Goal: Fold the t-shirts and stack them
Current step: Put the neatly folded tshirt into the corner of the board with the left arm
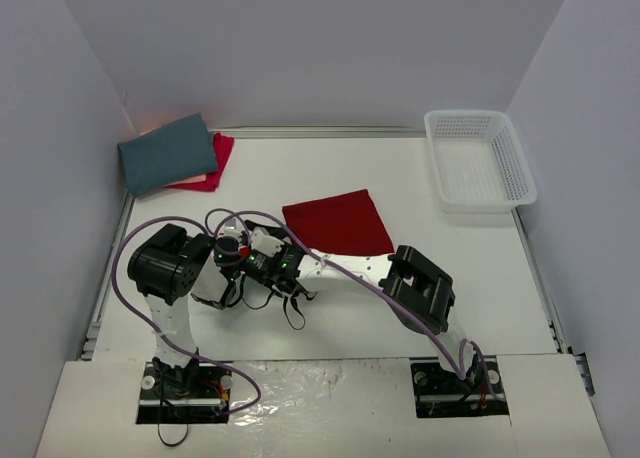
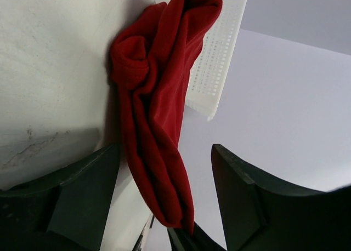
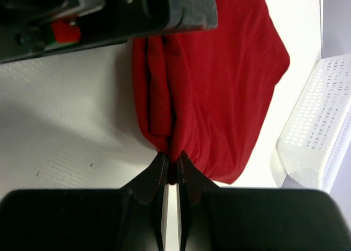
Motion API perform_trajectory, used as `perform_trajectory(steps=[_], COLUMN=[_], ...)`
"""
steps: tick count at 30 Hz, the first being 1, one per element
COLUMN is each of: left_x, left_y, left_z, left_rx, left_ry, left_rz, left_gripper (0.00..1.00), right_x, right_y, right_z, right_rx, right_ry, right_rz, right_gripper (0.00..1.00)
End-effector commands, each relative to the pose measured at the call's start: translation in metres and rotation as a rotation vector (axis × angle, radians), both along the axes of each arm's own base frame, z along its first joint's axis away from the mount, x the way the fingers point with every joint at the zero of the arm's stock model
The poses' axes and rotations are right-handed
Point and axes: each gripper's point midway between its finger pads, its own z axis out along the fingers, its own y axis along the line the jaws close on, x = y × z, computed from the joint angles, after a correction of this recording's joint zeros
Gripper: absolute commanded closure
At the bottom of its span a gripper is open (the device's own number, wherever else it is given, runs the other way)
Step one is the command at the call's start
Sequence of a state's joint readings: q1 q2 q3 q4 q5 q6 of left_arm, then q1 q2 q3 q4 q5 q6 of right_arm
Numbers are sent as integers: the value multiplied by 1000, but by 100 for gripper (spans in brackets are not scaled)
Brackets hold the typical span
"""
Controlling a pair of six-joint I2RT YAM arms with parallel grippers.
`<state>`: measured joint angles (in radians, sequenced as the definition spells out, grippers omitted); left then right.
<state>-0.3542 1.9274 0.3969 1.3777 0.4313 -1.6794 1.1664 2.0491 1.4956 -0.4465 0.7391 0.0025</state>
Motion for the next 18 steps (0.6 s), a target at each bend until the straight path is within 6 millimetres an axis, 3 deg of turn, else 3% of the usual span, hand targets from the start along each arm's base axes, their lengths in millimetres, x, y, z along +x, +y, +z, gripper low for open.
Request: perform_trajectory(steps=[1, 9, 18], left_x=[-9, -8, 5], left_y=[-2, 16, 29], left_z=[18, 12, 24], left_rx=[-29, -15, -47], left_ry=[-78, -63, -91], left_rz=[-30, -17, -2], left_gripper=[34, 34, 28], right_x=[31, 32, 27], right_y=[6, -2, 4], right_z=[44, 37, 40], right_rx=[238, 229, 242], right_ry=[-153, -144, -128], right_rz=[-128, -145, -120], right_gripper=[100, 100, 100])
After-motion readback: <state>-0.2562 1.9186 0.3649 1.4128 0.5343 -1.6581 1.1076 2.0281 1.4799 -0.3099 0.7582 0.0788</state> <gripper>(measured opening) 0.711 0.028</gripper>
